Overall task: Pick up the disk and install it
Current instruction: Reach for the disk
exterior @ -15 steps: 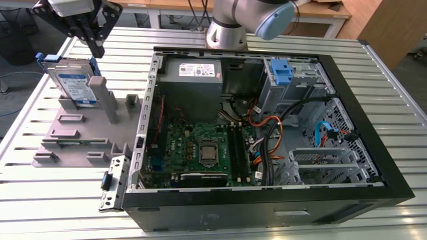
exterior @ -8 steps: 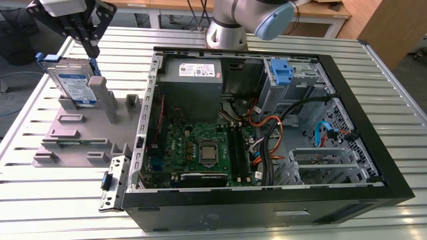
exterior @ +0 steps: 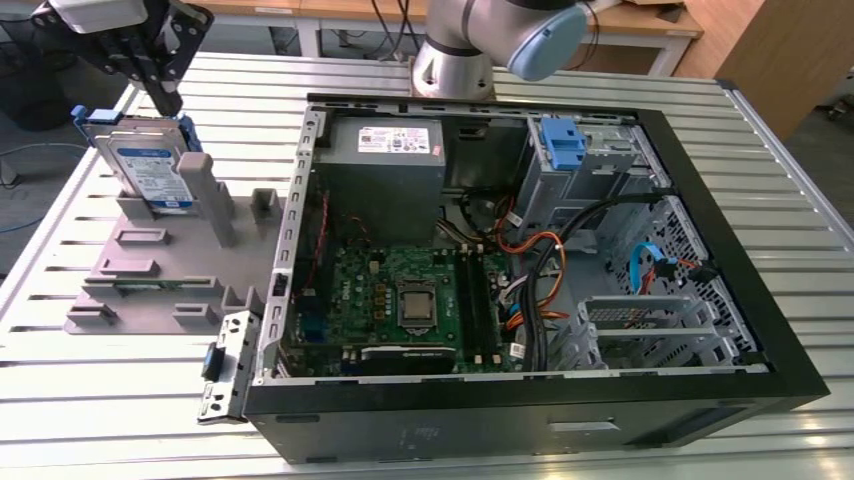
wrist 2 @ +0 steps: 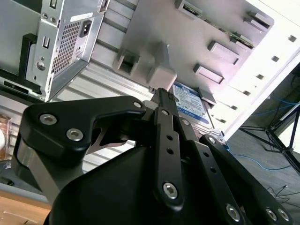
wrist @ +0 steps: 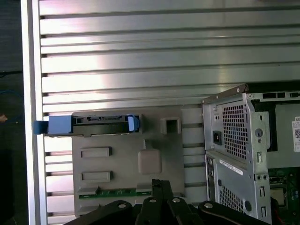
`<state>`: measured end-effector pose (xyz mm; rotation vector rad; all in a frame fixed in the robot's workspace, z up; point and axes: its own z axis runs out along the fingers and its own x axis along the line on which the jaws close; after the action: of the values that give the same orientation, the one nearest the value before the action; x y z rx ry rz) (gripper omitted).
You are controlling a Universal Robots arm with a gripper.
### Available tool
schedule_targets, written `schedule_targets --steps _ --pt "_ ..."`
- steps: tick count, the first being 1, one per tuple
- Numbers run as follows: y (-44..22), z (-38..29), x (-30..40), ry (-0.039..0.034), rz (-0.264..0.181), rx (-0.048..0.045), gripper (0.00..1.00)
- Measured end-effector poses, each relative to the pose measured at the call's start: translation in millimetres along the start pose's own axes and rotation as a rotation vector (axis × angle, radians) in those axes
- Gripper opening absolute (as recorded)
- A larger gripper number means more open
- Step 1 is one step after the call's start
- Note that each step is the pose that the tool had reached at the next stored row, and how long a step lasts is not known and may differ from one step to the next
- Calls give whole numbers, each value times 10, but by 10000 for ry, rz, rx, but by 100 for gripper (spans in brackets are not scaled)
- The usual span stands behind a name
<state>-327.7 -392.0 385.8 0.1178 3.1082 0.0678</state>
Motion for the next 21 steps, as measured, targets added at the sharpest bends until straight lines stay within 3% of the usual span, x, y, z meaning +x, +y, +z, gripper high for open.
schedule_targets --steps 21 --pt "8 55 368 -2 -1 -1 11"
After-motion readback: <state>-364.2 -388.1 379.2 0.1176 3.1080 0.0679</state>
